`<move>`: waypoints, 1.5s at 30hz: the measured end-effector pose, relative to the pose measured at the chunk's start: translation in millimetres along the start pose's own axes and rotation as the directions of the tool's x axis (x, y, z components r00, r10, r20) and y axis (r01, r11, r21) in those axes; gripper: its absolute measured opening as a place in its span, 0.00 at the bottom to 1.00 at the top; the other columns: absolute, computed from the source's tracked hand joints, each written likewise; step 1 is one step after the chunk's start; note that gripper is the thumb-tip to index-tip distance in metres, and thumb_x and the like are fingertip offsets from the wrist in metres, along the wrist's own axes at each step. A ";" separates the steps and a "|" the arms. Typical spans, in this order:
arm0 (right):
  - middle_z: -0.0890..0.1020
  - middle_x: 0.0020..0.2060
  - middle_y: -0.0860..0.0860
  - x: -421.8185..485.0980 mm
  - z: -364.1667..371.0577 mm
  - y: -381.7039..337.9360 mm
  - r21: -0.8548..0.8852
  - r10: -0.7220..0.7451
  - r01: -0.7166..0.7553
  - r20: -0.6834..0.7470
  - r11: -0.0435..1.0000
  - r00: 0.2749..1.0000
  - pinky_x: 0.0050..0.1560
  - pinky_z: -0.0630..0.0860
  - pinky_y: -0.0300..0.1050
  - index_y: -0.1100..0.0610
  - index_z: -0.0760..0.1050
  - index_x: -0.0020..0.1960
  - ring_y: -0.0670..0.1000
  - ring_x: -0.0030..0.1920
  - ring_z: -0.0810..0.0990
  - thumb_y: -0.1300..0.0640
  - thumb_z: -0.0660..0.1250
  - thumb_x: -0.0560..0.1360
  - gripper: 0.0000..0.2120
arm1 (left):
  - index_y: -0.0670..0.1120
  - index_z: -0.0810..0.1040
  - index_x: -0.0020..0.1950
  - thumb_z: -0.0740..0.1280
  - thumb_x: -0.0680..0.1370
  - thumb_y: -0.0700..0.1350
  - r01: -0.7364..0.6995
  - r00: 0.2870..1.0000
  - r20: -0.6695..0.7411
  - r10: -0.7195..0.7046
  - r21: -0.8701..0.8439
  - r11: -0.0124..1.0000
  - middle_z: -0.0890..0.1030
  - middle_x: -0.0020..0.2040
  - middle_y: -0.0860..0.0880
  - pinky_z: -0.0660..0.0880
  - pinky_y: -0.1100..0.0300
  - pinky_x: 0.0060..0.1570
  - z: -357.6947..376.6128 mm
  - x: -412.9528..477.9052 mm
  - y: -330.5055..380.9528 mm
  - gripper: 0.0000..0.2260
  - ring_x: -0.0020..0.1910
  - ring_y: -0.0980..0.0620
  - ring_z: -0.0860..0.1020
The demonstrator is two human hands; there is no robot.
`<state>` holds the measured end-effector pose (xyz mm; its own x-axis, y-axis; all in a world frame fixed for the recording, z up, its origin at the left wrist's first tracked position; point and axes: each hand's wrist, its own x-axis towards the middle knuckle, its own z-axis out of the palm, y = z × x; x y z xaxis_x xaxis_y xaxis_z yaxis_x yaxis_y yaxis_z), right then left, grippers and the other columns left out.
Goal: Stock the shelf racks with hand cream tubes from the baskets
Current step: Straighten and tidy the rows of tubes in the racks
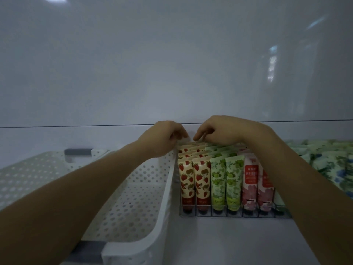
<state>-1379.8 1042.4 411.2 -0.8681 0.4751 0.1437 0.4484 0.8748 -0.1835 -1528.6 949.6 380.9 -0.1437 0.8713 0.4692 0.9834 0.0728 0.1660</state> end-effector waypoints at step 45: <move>0.79 0.56 0.44 -9.3 -13.6 14.0 -0.011 0.082 -0.081 0.089 0.997 0.993 0.62 0.69 0.42 0.48 0.79 0.57 0.44 0.54 0.74 0.63 0.59 0.77 0.17 | 0.44 0.79 0.60 0.51 0.76 0.48 -0.139 0.976 0.159 0.151 -0.083 0.987 0.82 0.54 0.47 0.69 0.68 0.49 -1.0 -5.8 17.8 0.21 0.51 0.52 0.78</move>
<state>-1362.5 1051.6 420.5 -0.8440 0.5348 0.0410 0.5197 0.8343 -0.1842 -1510.4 945.3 381.9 0.0260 0.9381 0.3454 0.9813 -0.0898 0.1700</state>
